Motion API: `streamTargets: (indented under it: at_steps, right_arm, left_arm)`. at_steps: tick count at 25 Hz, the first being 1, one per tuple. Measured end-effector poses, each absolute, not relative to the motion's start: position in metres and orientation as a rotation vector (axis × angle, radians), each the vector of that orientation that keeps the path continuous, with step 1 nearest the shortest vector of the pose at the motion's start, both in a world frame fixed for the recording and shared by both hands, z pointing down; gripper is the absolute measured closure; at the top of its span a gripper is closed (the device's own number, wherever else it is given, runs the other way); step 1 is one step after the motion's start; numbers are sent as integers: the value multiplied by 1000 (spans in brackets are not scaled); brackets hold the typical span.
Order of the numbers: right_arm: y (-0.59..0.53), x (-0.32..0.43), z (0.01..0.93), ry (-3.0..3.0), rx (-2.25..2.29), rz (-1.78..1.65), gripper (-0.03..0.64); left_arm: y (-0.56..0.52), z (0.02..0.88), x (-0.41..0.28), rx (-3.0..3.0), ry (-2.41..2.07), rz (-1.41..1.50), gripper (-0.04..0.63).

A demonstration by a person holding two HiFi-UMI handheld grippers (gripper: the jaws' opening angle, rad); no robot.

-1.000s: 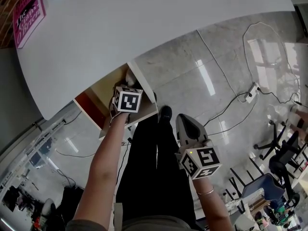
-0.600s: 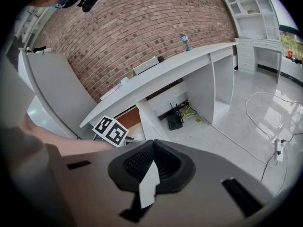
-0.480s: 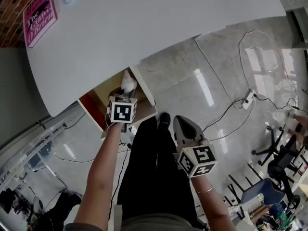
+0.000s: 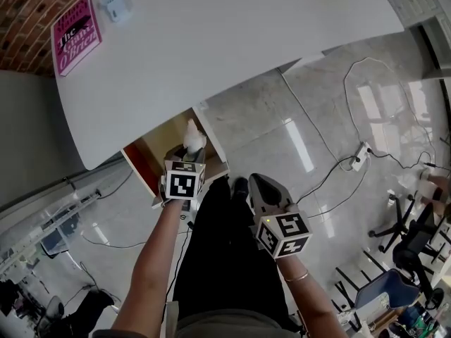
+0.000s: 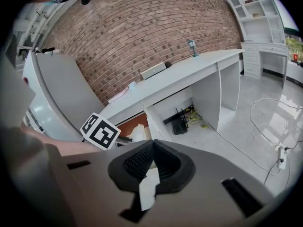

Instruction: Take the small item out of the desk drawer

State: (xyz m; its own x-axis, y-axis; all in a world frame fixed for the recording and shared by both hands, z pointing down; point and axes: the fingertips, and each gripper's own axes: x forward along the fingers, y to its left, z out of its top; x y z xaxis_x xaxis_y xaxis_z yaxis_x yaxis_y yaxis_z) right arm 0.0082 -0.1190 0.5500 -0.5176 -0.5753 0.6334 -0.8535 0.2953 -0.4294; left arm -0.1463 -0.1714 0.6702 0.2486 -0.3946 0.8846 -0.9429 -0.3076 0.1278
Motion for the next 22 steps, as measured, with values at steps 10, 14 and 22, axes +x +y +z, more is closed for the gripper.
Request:
streamTargets:
  at_steps: [10,14,22]
  right_arm:
    - [-111,5,528,-2254,1275,1030,612]
    - [-107,5,520,-2267,1286,1026,612]
    - [-106,7,500,-2309,1302,1004,612]
  left_arm:
    - [-164,618,-127,1918,-1248,927,416]
    - [-161,598,-120,1945,-1254,893,416]
    - [-158,558,-113,1985,-1281,820,416]
